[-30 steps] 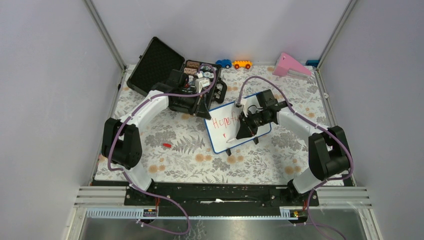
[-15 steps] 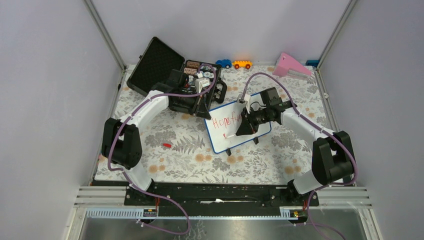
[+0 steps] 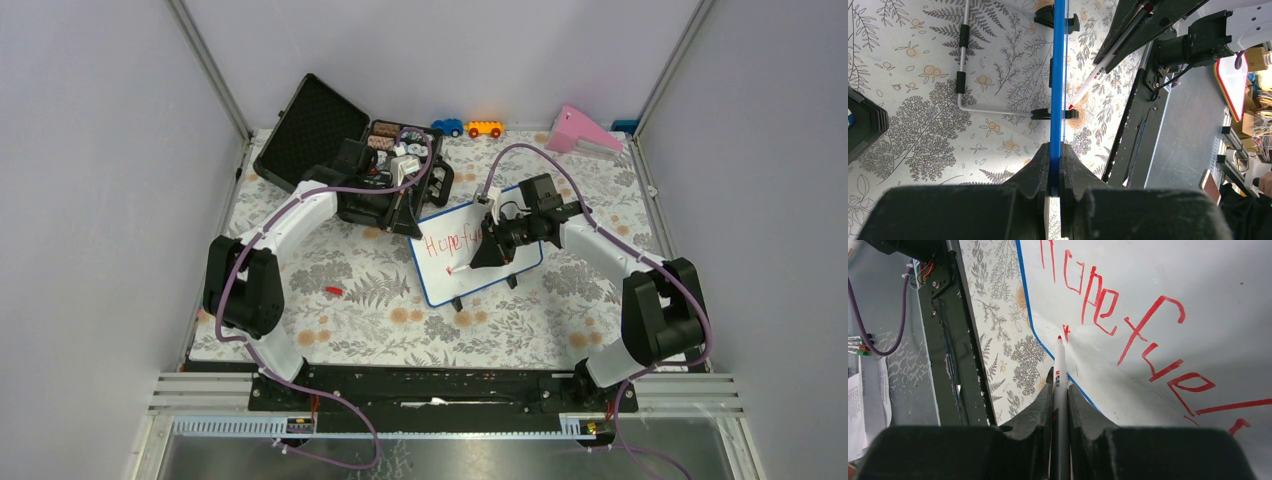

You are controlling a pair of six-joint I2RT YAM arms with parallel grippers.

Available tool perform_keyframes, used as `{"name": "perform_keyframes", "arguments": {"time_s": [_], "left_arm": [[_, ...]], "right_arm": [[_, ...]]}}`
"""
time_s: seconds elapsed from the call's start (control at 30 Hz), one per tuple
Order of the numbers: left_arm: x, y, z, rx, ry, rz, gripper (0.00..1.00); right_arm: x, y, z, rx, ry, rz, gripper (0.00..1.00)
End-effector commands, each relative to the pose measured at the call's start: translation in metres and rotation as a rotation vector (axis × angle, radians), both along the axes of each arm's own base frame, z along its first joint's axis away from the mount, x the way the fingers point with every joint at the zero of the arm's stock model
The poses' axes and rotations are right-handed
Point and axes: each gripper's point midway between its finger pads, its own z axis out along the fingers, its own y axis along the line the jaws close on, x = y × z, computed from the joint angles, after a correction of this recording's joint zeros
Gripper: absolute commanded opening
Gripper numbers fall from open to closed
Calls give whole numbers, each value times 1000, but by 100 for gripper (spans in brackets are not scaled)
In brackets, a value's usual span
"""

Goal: Write a sentence on the whiteboard

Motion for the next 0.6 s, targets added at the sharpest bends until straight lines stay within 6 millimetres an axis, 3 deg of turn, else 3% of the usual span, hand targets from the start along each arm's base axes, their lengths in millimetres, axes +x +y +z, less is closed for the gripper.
{"name": "perform_keyframes", "arguments": {"time_s": [0.0,0.23,0.57], "left_arm": [[0,-3,3,12,-56,-19,0],[0,-3,3,12,-58,-20,0],[1,-3,2,13,-55,-20,0]], "right_arm": [[11,2,2,7,-28,-12,0],[12,1,-7,-10,-16,-18,0],[-3,-3,-25,-50,32,17,0]]}}
